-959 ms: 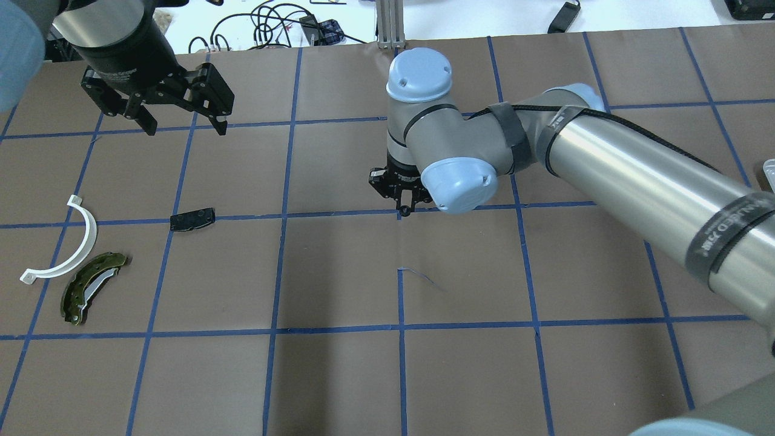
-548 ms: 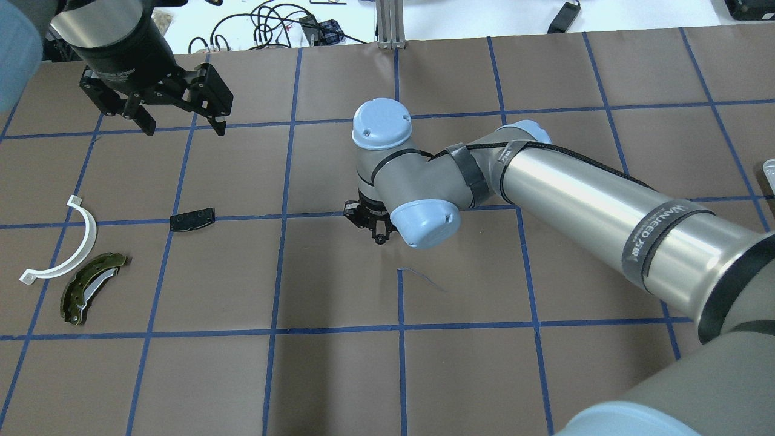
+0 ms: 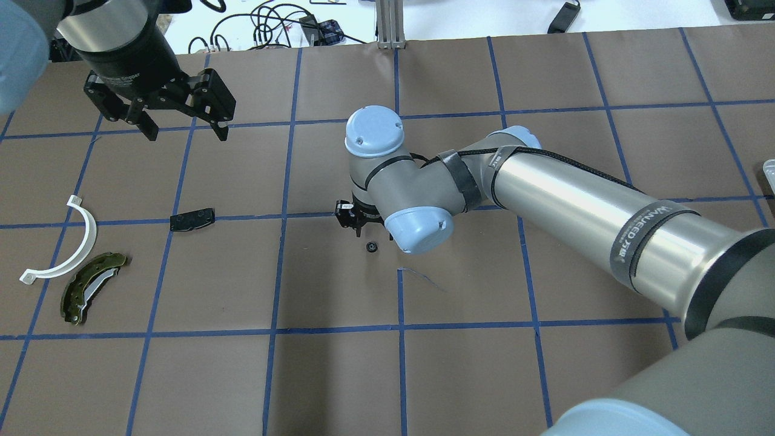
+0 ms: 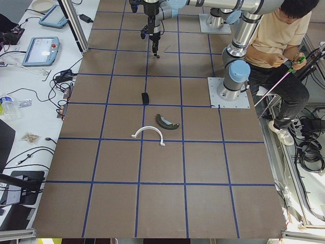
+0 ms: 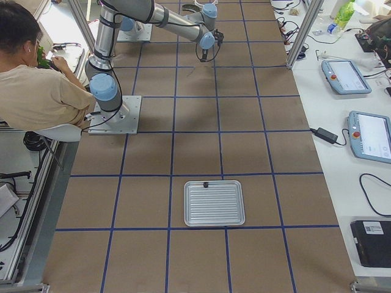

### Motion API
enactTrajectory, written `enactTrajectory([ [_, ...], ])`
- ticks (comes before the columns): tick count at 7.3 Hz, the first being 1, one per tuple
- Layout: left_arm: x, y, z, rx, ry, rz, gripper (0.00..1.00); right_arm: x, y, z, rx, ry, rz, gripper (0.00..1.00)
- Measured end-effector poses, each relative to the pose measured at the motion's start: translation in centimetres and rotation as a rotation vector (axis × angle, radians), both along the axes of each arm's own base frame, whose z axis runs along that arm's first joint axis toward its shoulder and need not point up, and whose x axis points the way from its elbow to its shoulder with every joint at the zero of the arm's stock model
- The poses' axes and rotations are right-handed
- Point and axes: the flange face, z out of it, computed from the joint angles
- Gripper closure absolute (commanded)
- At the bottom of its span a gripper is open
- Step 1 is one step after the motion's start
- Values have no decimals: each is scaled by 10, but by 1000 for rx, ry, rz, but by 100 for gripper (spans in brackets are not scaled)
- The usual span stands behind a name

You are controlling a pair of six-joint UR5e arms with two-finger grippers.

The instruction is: Place bearing gear from tray to pile

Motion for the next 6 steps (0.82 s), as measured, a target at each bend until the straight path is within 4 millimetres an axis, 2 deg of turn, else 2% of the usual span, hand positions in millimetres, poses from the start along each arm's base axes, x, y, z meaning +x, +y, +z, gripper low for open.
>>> enactTrajectory([
  [1, -2, 3, -5, 16, 2, 3, 0, -14, -8, 17, -25, -7, 25, 0],
  [2, -10, 10, -19, 42, 7, 14, 0, -39, -18, 39, -47, -10, 62, 0],
  [3, -30, 18, -41, 63, 10, 33, 0, -75, -29, 64, -56, -7, 107, 0],
  [4, -60, 23, -68, 63, 9, 54, 0, -113, -38, 88, -61, -1, 150, 0],
  [6, -119, 27, -128, 0, 20, 90, 0, -190, -56, 115, -68, 6, 246, 0],
])
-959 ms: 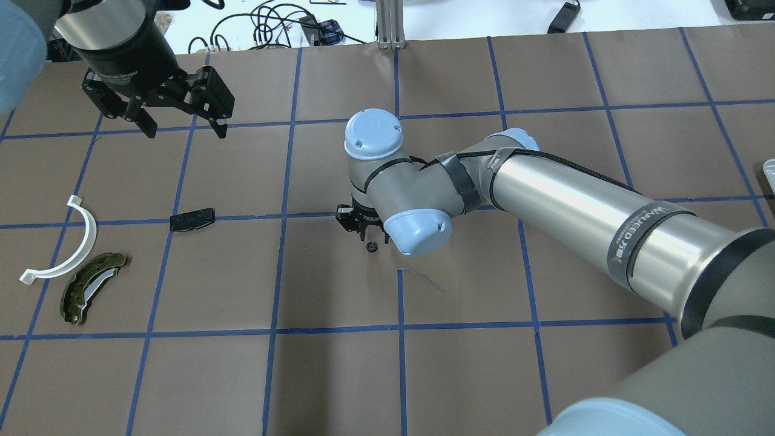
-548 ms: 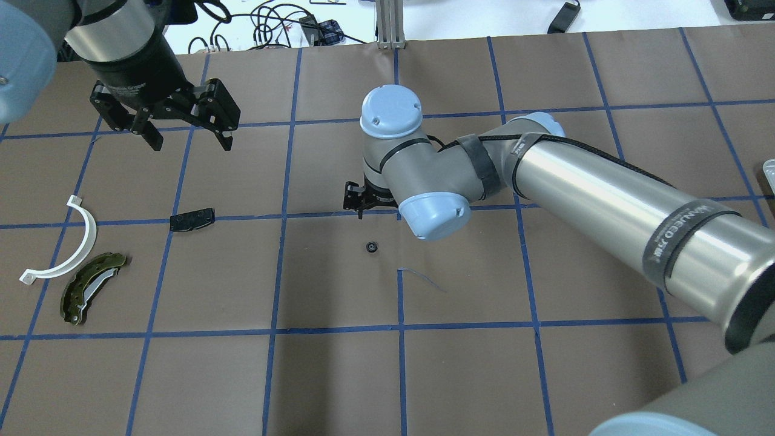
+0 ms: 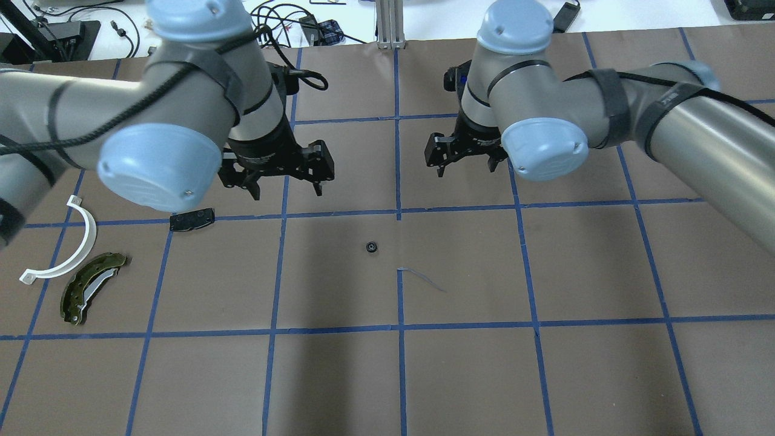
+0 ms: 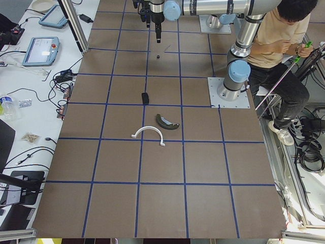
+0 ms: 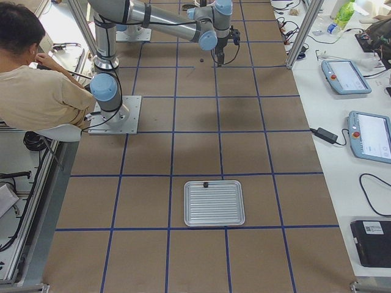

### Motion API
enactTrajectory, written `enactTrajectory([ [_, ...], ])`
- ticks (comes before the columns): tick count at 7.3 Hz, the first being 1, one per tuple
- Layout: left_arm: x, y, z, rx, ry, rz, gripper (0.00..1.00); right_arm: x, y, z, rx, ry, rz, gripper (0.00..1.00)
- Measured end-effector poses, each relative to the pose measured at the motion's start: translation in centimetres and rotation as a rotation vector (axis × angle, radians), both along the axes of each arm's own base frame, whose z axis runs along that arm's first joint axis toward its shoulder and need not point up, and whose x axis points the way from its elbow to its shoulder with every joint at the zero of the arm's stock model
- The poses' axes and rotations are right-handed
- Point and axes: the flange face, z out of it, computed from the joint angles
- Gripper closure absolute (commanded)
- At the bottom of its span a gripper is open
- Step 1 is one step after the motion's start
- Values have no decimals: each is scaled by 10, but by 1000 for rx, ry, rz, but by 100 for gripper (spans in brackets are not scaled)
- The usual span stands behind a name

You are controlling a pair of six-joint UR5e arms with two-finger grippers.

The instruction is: Place bearing gear from tray to pile

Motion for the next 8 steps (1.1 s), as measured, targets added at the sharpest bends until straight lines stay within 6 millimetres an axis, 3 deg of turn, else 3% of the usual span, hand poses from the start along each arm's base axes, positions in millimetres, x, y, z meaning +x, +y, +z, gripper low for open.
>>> enactTrajectory([
  [2, -45, 14, -56, 24, -1, 17, 0, -89, -20, 5, -6, 8, 125, 0],
  [4, -67, 21, -102, 84, 12, 9, 0, -199, -30, 4, -14, 12, 270, 0],
  [6, -79, 18, -130, 82, 13, -19, 0, -291, -25, 1, -25, 16, 424, 0],
  [8, -83, 13, -148, 66, 15, -21, 0, -359, -12, -3, -38, 21, 560, 0],
])
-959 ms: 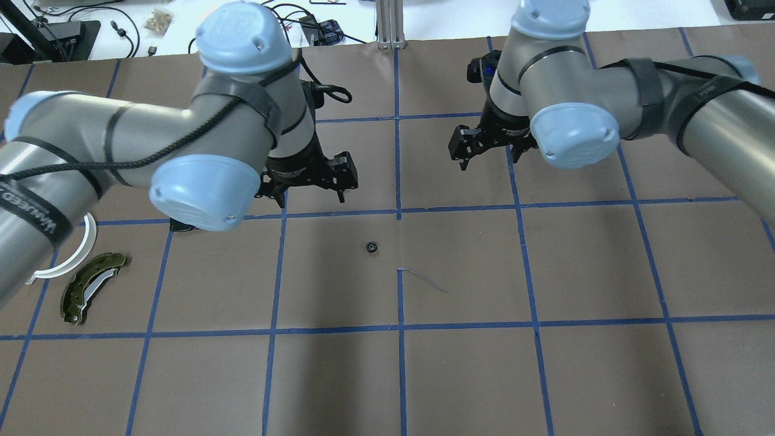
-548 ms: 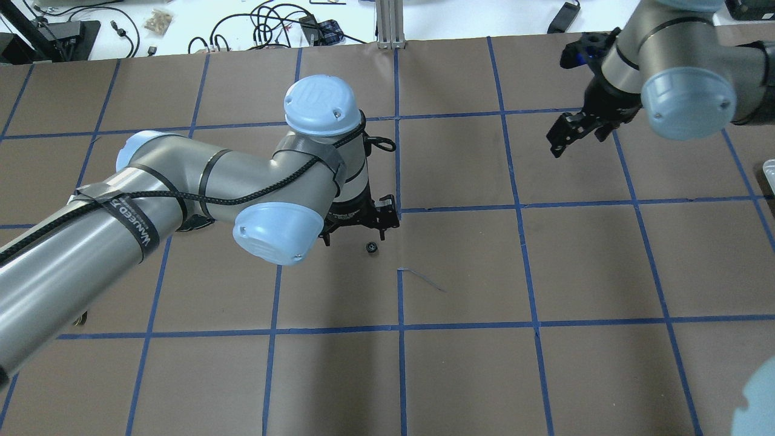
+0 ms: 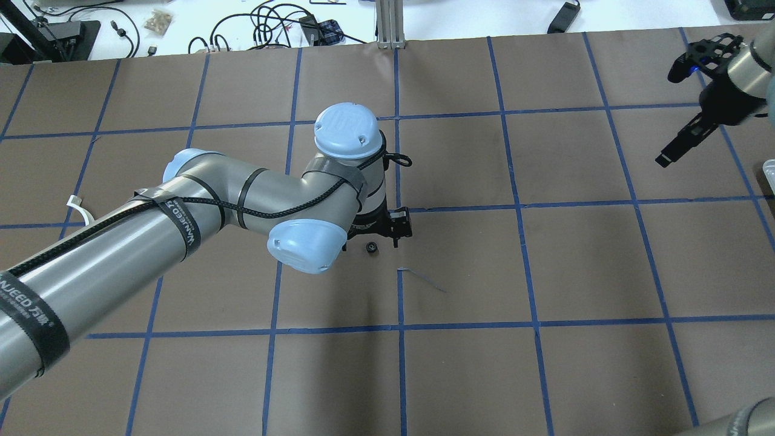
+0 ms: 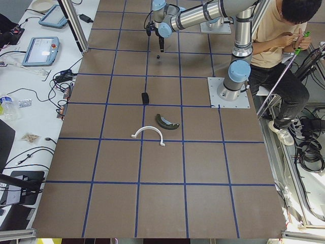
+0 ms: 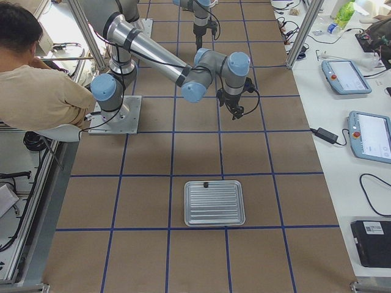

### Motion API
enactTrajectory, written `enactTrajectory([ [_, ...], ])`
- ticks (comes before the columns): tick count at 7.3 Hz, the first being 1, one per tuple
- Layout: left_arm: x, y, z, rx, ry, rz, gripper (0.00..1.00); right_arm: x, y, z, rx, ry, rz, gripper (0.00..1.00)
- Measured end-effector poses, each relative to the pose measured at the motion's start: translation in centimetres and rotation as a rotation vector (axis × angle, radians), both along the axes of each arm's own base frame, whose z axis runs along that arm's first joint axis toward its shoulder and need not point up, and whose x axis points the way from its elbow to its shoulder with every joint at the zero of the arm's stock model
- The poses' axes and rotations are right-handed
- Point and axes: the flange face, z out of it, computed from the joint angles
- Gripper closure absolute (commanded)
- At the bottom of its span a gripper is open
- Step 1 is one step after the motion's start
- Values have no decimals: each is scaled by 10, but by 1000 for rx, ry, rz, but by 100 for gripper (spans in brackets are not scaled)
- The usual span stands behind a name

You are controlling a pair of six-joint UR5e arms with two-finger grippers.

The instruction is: Place bearing gear from tray to pile

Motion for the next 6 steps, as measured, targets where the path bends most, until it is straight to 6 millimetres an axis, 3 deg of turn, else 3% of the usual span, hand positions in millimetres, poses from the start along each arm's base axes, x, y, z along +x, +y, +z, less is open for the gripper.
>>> enactTrajectory([
  [3, 0, -1, -33, -18, 6, 9, 0, -93, 26, -15, -6, 0, 225, 1],
  [6, 1, -3, -54, -63, 3, -4, 0, -181, 48, -34, -13, -7, 327, 1],
])
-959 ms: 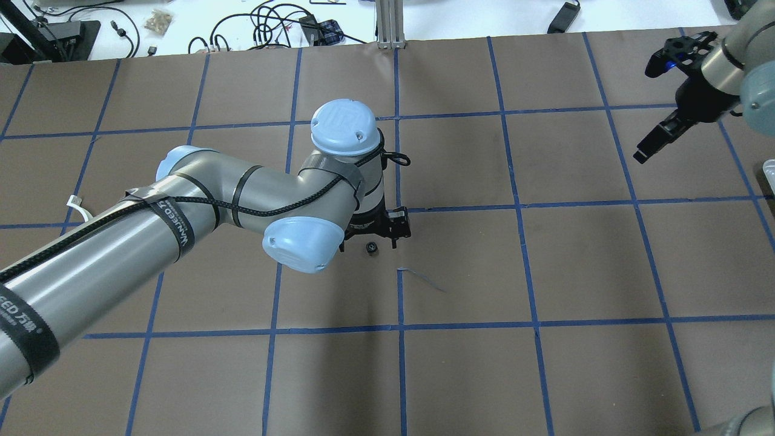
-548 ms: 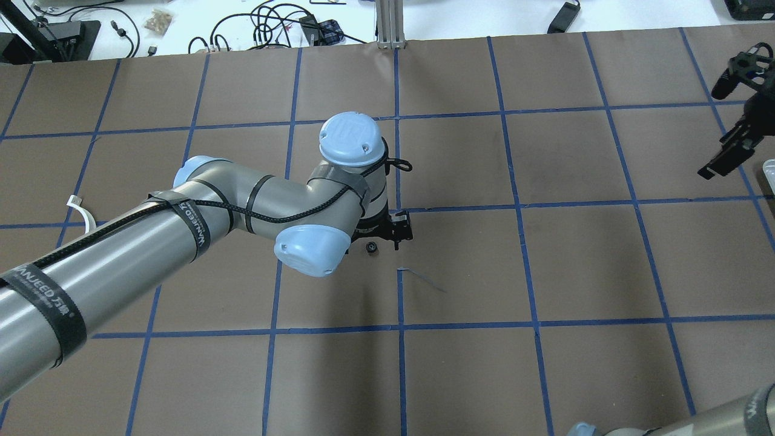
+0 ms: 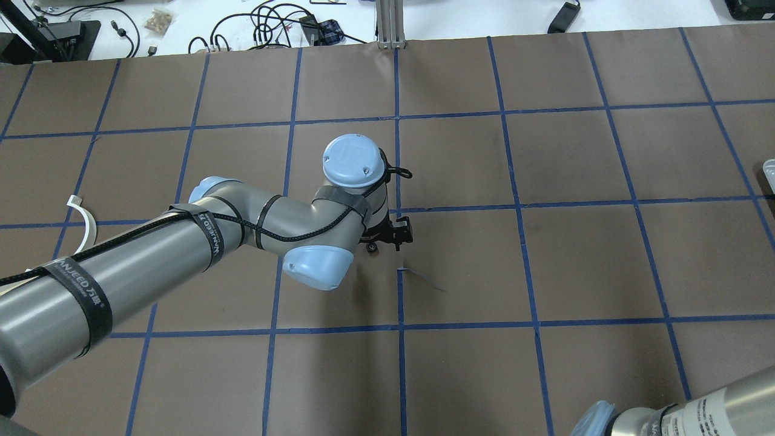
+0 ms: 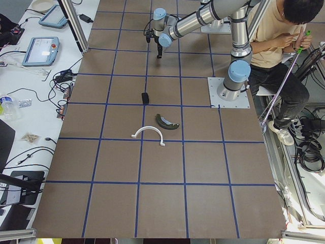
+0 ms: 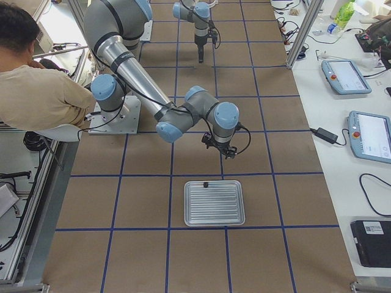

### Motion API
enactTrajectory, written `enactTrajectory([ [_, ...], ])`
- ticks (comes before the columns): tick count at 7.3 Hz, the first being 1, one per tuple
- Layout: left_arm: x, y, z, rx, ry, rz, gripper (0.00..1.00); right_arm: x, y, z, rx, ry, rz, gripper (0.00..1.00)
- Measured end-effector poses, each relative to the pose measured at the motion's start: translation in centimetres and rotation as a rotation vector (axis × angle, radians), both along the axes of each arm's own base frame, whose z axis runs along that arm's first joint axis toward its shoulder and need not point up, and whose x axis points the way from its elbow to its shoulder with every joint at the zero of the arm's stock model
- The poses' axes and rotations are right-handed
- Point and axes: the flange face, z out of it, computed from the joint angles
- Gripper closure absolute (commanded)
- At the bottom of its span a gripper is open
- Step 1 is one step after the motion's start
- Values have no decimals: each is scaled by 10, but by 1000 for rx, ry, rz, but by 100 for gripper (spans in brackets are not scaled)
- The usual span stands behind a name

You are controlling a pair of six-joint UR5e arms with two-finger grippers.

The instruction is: Place bearing gear from tray to pile

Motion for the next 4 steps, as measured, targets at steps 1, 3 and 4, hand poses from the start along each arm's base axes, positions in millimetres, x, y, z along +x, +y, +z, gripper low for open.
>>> enactTrajectory([
  [1, 1, -1, -4, -2, -9, -1, 0, -24, 0, -12, 6, -3, 46, 1],
  [3, 1, -3, -7, -9, -10, -2, 2, -61, -4, -37, 20, -8, 131, 2],
  [4, 1, -4, -8, -14, -9, -2, 6, -73, -3, -50, 30, -16, 157, 5],
])
